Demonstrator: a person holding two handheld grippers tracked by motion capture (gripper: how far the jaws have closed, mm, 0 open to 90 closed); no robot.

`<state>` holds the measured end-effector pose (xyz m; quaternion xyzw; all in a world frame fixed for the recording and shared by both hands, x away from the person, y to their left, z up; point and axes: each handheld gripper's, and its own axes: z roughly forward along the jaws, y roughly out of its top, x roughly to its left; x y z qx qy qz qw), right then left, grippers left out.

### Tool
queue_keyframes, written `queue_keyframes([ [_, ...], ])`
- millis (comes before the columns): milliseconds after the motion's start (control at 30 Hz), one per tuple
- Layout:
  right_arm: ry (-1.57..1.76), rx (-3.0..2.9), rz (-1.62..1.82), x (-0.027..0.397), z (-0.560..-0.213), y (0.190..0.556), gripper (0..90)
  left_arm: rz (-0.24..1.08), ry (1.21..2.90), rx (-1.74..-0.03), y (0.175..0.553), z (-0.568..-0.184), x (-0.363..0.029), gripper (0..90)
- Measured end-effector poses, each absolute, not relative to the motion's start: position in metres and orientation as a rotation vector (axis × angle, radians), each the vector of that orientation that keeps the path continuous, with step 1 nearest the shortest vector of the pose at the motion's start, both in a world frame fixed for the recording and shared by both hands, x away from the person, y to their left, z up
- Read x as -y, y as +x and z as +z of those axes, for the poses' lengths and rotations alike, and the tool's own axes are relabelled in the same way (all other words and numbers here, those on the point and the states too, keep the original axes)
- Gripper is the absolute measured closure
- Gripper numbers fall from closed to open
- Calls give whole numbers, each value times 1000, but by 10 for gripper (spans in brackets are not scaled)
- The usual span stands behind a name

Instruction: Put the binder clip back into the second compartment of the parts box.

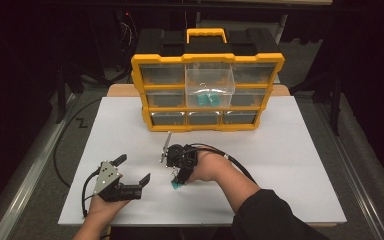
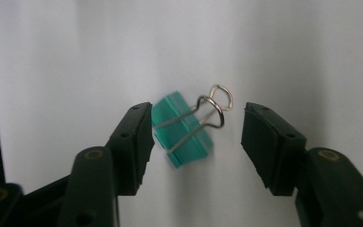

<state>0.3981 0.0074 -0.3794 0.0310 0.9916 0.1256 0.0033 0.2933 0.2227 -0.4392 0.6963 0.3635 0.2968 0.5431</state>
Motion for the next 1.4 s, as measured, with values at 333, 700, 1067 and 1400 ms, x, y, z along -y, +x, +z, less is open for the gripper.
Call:
queue_keyframes([
  [333, 67, -3108, 367, -11, -382, 402, 659, 702, 1656, -862, 294, -439, -223, 3],
  [700, 69, -3131, 372, -10, -381, 403, 760, 703, 1655, -863, 294, -439, -223, 3],
  [1067, 73, -3143, 393, -8, -375, 398, 817, 704, 1656, -861, 294, -439, -223, 3],
  [1400, 69, -3197, 425, -7, -369, 391, 893, 703, 1655, -861, 294, -440, -222, 3],
])
